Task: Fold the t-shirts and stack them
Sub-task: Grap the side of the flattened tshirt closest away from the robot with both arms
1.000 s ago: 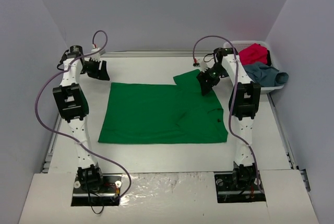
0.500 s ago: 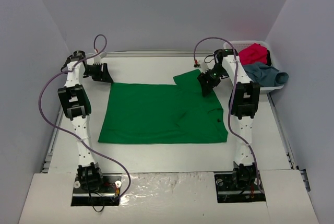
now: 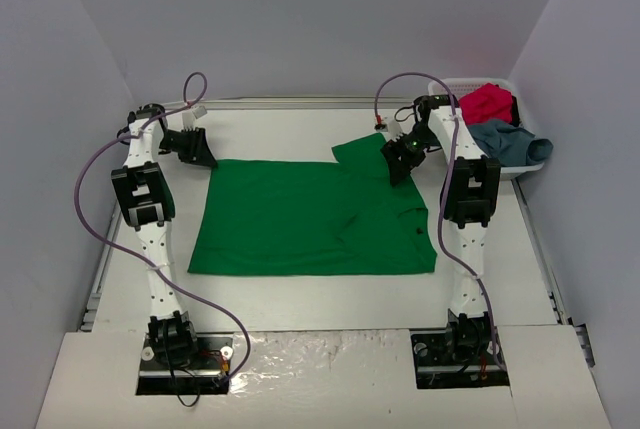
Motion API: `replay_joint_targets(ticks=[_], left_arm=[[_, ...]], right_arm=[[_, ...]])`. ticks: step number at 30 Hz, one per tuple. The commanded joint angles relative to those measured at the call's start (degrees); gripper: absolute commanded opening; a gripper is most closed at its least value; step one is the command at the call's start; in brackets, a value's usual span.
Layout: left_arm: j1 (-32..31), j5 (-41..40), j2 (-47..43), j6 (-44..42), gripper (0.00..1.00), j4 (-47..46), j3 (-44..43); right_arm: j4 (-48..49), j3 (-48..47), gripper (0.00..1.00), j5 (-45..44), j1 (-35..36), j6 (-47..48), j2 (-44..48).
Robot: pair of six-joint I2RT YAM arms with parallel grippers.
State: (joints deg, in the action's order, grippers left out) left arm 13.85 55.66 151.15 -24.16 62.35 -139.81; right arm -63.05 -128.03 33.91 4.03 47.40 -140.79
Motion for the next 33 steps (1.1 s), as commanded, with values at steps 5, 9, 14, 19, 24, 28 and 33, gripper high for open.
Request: replay_joint_targets(ticks=[5, 9, 14, 19, 24, 28, 33], left_arm=[[0.3, 0.1, -0.2, -2.0, 0.25, 2.3, -1.3], [0.3, -0.3, -0.2, 0.1, 0.12, -0.1, -1.2], [0.2, -1.8, -3.7, 5.9, 0.02, -8.9, 3.7], [-0.7, -4.6, -9.4, 10.2, 0.03, -17.4, 11.0], [-2.0, -7.9, -11.9, 9.6, 0.02, -16.3, 12.5], [-2.8, -9.7, -13.6, 8.5, 0.02, -15.6, 14.5], [-3.6, -11.4, -15.0, 7.8, 0.02, -14.6, 15.4]], right_arm=[[-3.6, 0.6, 0.60, 0.9, -0.4, 0.9, -0.1], [-3.4, -0.5, 0.60, 0.9, -0.6, 0.9, -0.1], [1.8, -4.8, 0.61, 0.5, -1.0, -3.5, -0.4], [14.5, -9.3, 0.67, 2.3, -1.5, -9.2, -0.2], [29.8, -10.1, 0.72, 7.5, -2.0, -18.8, -1.9], [40.4, -10.7, 0.72, 7.8, -2.0, -26.9, -5.6], [44.8, -18.4, 0.73, 9.9, -2.1, -33.0, -14.7]])
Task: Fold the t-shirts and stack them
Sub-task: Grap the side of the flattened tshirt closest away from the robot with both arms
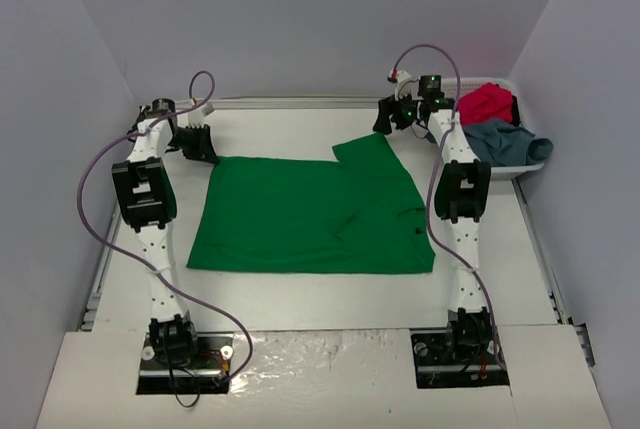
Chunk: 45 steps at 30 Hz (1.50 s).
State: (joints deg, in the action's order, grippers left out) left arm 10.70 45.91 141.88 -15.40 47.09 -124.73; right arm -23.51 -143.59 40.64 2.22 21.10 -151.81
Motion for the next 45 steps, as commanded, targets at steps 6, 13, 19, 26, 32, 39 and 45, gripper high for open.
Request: replay_joint_targets(ticks=[6, 13, 19, 26, 32, 39, 45], left_arm=[[-0.9, -2.9, -7.0, -1.5, 0.02, 0.3, 2.0], [-0.8, -2.8, -5.6, -1.9, 0.02, 0.8, 2.4], [-0.8, -2.3, -4.8, -2.1, 0.03, 0.8, 2.4], [-0.8, -2.1, -4.6, -2.1, 0.02, 0.8, 2.2], [-0.8, -2.1, -4.5, -2.3, 0.02, 1.0, 2.2], [-0.8, -1.8, -4.0, -2.2, 0.02, 1.1, 1.8], [-0.8, -1.4, -3.6, -2.4, 0.02, 1.2, 1.7]], right_arm=[[7.6, -3.7, 0.74, 4.7, -0.8, -8.4, -6.8], [8.5, -1.6, 0.71, 8.8, -2.0, -12.4, -7.3], [8.4, 5.2, 0.65, 11.4, -4.9, -12.9, -5.0], [8.1, 9.1, 0.60, 13.7, -5.2, -13.5, -4.3], [8.1, 9.0, 0.55, 15.8, -4.7, -14.8, -5.4], [7.7, 10.0, 0.50, 16.9, -4.2, -15.0, -5.3], [6.9, 10.0, 0.32, 16.5, -4.2, -15.0, -5.5]])
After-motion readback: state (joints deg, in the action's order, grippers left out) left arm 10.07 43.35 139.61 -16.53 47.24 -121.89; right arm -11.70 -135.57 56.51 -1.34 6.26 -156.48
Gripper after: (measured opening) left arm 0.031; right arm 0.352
